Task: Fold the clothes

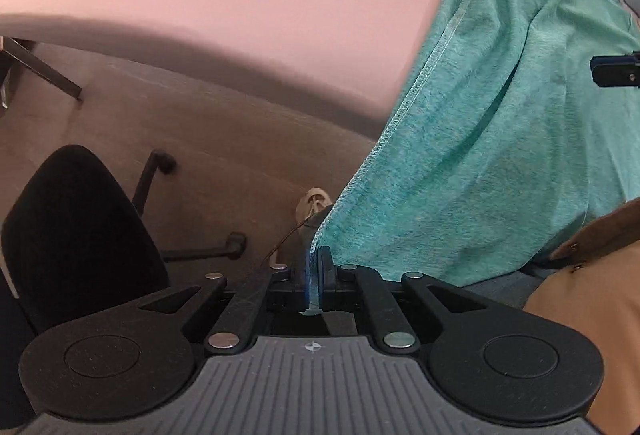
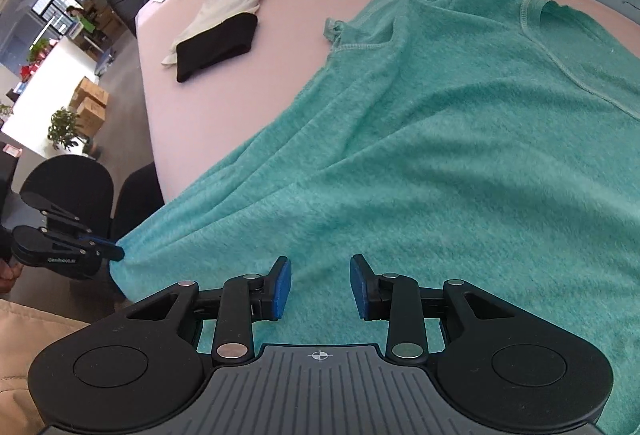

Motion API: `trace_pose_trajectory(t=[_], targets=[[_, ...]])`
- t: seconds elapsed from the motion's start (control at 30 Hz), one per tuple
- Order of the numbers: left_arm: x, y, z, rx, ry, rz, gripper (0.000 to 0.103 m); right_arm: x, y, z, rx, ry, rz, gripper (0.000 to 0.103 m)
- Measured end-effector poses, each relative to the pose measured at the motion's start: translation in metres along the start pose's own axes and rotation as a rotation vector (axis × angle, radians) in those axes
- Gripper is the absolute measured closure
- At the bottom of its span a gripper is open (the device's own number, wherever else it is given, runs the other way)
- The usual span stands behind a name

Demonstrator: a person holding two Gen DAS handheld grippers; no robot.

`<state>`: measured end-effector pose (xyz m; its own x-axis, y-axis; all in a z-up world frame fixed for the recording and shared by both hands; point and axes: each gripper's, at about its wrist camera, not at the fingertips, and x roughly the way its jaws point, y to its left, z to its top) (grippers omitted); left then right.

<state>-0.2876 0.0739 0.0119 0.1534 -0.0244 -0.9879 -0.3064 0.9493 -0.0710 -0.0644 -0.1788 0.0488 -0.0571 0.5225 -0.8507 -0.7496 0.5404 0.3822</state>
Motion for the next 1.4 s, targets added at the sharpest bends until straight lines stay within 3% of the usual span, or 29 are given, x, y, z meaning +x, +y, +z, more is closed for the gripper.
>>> trace_pose_trajectory(t=[0.07,0.13,0.23,0.4,0.6,0.77,1.0,1.17,1.27,1.33,1.4], targets=[[-0.003,0.001,0.006,-0.018,-0.039,-0.017,0.090,-0.001,0.001,0.001,-0.004,-0.001,-0.012,0.070],[-0.007,0.003,0.012,-0.037,-0.078,-0.034,0.067,-0.003,-0.001,0.000,0.004,-0.002,-0.029,0.070],[-0.024,0.002,0.034,-0.026,-0.175,-0.080,0.064,-0.008,-0.009,-0.002,0.040,-0.009,-0.059,0.070],[-0.044,-0.019,0.089,0.098,-0.332,-0.203,0.055,-0.022,-0.025,-0.009,0.137,-0.047,-0.133,0.070],[-0.027,-0.047,0.142,0.167,-0.392,-0.310,0.045,-0.047,-0.032,-0.026,0.245,-0.101,-0.235,0.070],[-0.003,-0.057,0.176,0.150,-0.408,-0.310,0.045,-0.074,-0.040,-0.066,0.429,-0.122,-0.350,0.070],[0.028,-0.068,0.218,0.143,-0.363,-0.330,0.050,-0.109,-0.051,-0.130,0.733,-0.170,-0.508,0.070],[0.039,-0.075,0.227,0.128,-0.362,-0.343,0.061,-0.110,-0.047,-0.145,0.797,-0.182,-0.543,0.070],[0.043,-0.074,0.232,0.056,-0.364,-0.385,0.068,-0.106,-0.046,-0.146,0.801,-0.170,-0.551,0.070],[0.046,-0.076,0.236,0.030,-0.355,-0.395,0.084,-0.107,-0.049,-0.147,0.804,-0.177,-0.556,0.070],[0.048,-0.078,0.237,0.017,-0.349,-0.402,0.087,-0.115,-0.056,-0.149,0.799,-0.209,-0.572,0.070]])
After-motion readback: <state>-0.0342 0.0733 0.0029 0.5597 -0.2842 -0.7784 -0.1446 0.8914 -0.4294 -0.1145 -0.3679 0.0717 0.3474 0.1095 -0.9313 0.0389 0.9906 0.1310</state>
